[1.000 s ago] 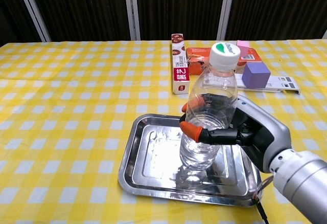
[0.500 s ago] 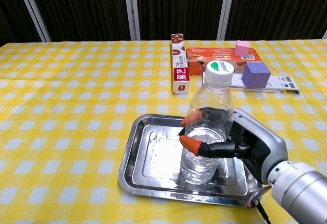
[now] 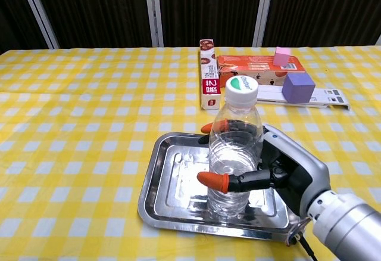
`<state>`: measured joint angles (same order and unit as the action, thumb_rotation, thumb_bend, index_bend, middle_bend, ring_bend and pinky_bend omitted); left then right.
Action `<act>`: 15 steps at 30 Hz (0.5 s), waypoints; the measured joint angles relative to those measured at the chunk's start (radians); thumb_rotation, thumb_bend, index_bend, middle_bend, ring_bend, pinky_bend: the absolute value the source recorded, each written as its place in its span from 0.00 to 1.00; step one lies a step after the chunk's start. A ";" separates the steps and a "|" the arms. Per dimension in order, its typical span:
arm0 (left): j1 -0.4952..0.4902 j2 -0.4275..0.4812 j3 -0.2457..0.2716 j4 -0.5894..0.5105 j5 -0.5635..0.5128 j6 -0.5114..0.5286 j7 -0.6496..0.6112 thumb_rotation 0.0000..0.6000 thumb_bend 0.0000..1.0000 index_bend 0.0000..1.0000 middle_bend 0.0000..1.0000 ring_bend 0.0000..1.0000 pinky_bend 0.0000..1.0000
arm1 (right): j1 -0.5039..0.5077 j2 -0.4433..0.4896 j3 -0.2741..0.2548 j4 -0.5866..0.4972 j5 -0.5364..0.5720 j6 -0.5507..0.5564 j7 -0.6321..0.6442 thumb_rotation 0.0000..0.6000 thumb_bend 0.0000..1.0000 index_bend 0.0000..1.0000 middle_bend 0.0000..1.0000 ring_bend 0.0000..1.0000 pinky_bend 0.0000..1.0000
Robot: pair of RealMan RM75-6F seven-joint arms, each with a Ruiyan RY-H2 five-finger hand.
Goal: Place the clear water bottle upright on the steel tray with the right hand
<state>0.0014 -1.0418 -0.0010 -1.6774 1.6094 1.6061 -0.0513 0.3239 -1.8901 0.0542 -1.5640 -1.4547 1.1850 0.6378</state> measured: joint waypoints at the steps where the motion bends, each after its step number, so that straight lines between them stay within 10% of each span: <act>1: 0.000 0.000 0.000 0.000 0.001 0.001 0.001 1.00 0.22 0.12 0.00 0.00 0.00 | 0.001 0.001 -0.002 0.008 -0.011 0.001 0.011 1.00 0.20 0.23 0.23 0.05 0.00; 15: 0.003 0.001 -0.002 -0.001 -0.004 0.006 -0.001 1.00 0.22 0.13 0.00 0.00 0.00 | 0.009 0.130 -0.091 0.051 -0.142 0.032 0.096 1.00 0.20 0.17 0.14 0.00 0.00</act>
<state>0.0045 -1.0412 -0.0031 -1.6783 1.6056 1.6126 -0.0518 0.3325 -1.7598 -0.0363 -1.5130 -1.5972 1.2166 0.7342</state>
